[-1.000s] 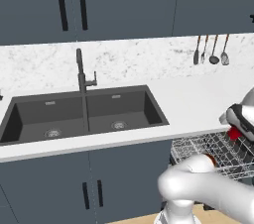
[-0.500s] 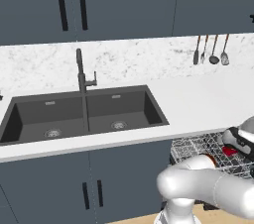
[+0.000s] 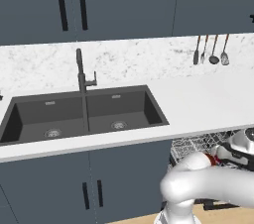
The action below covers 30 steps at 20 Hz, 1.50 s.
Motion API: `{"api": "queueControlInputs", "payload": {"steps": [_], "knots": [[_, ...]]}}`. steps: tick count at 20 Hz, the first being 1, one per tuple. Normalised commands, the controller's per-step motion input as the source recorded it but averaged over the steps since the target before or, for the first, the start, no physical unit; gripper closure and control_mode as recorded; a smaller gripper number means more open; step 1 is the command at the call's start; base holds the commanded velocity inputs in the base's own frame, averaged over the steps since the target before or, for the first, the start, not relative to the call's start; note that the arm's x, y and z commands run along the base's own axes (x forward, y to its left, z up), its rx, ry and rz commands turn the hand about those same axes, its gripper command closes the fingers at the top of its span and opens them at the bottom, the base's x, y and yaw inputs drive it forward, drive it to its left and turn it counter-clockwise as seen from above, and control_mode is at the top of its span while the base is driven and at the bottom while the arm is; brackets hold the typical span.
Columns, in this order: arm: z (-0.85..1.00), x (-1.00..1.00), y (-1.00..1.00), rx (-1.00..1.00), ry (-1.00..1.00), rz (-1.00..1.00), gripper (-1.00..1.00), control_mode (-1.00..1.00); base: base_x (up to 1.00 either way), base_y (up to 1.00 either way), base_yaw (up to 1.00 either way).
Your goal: Pick up the cup and bowl from the counter, place them in the dishwasher, and close the dishwasher door.
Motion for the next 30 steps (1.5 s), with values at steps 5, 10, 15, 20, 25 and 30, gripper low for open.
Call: {"api": "queueControlInputs", "payload": {"steps": [5,10,15,20,25,30], "knots": [[-0.16,0.01,-0.35,0.03,0.0,0.08,1.0,-1.0,0.0,0.0,0.0],[0.0,0.03,-0.44,0.0,0.02,0.01,1.0,-1.0,0.0,0.0,0.0],[-0.13,0.31,-0.56,0.0,0.13,0.0,1.0,-1.0,0.0,0.0,0.0],[-0.4,0.35,-0.52,0.0,0.05,0.0,1.0,-1.0,0.0,0.0,0.0],[-0.29,0.08,-0.48,0.01,0.0,0.01,1.0,-1.0,0.0,0.0,0.0],[-0.17,0.0,-0.02,0.0,0.02,0.0,-1.0,-1.0,0.0,0.0,0.0]]}}
